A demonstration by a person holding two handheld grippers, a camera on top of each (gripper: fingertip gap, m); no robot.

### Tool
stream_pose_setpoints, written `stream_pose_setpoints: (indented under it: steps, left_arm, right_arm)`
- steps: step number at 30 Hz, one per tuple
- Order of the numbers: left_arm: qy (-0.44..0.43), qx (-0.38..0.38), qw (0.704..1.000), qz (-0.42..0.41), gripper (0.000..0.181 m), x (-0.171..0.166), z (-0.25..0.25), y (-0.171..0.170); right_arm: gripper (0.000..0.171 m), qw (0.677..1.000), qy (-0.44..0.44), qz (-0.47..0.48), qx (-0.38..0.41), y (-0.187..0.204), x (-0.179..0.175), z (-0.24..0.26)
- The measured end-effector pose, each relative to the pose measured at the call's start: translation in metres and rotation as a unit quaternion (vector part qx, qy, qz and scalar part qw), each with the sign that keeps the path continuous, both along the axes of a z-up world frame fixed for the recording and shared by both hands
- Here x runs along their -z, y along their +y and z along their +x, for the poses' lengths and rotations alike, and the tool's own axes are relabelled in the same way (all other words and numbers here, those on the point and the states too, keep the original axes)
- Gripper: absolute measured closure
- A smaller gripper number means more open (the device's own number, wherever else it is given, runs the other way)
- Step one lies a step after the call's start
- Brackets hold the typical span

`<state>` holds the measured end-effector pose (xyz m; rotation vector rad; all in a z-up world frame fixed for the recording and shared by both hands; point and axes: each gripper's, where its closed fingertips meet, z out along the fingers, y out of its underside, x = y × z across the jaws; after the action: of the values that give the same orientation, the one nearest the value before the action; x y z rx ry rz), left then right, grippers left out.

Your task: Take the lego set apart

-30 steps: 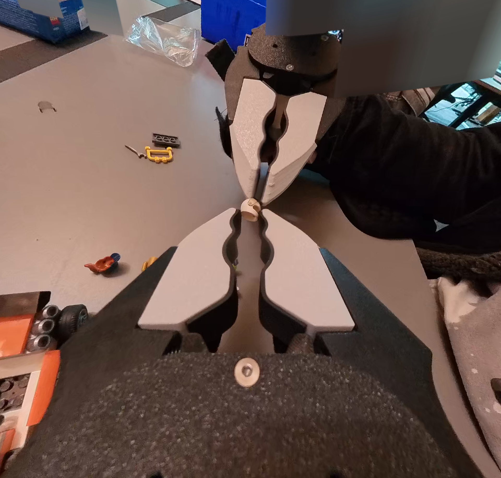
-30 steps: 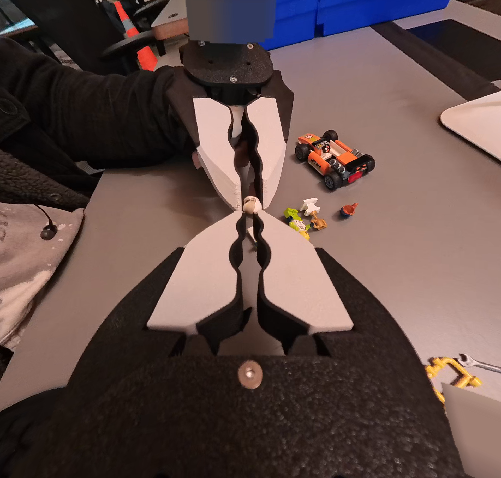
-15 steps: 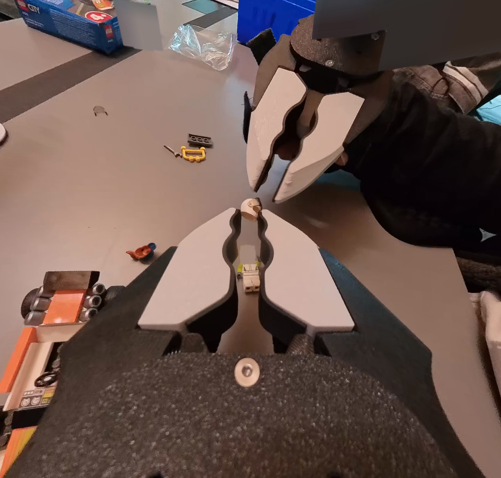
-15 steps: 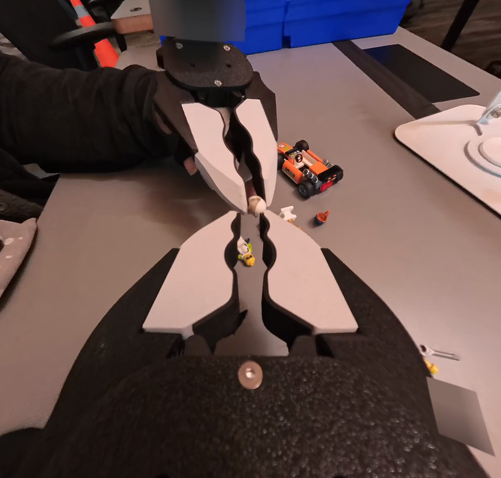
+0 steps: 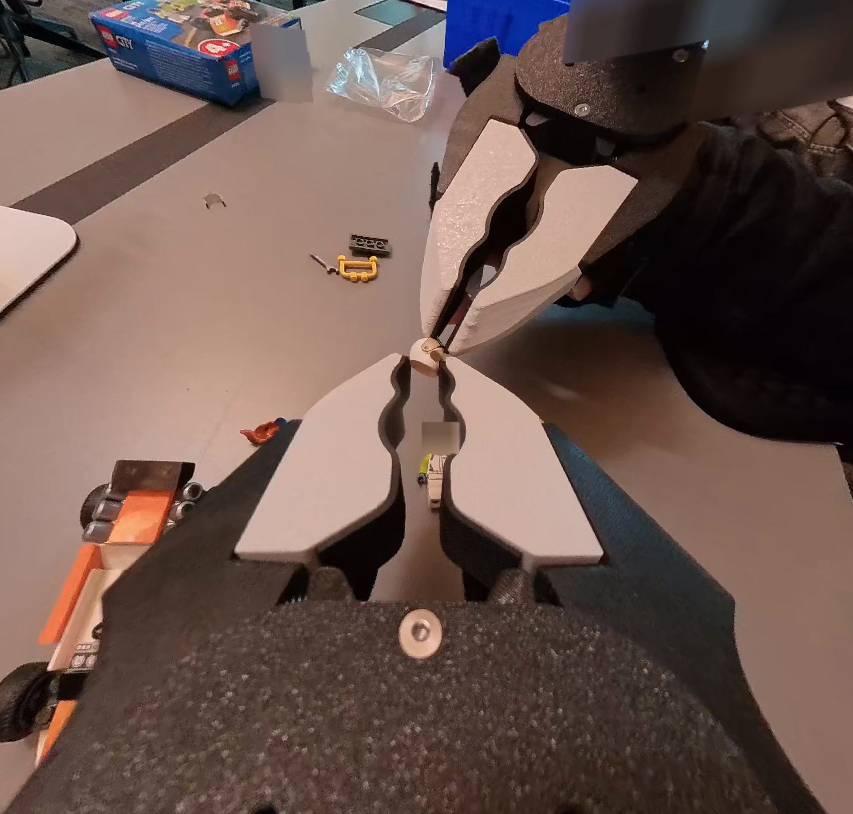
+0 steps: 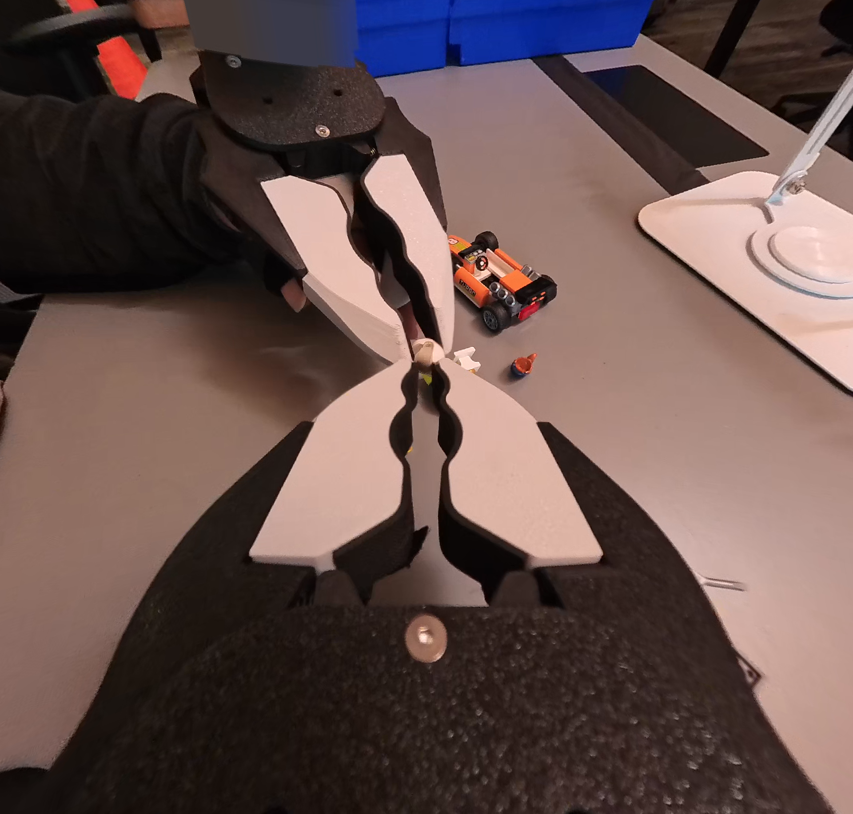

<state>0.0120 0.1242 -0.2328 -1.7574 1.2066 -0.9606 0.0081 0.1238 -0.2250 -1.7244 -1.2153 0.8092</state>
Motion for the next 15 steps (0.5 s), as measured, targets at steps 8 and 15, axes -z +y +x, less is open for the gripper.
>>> stream_pose_setpoints:
  steps: [8, 15]
  left_arm:
    - [-0.001, -0.009, 1.0, -0.029, 0.17, 0.003, -0.004, 0.004]
    - [-0.003, -0.003, 1.0, -0.021, 0.17, 0.002, -0.002, 0.002]
  right_arm:
    - [0.171, 1.0, 0.001, -0.003, -0.018, -0.006, -0.002, 0.0]
    - [0.169, 1.0, 0.003, 0.026, 0.017, 0.005, -0.004, 0.001]
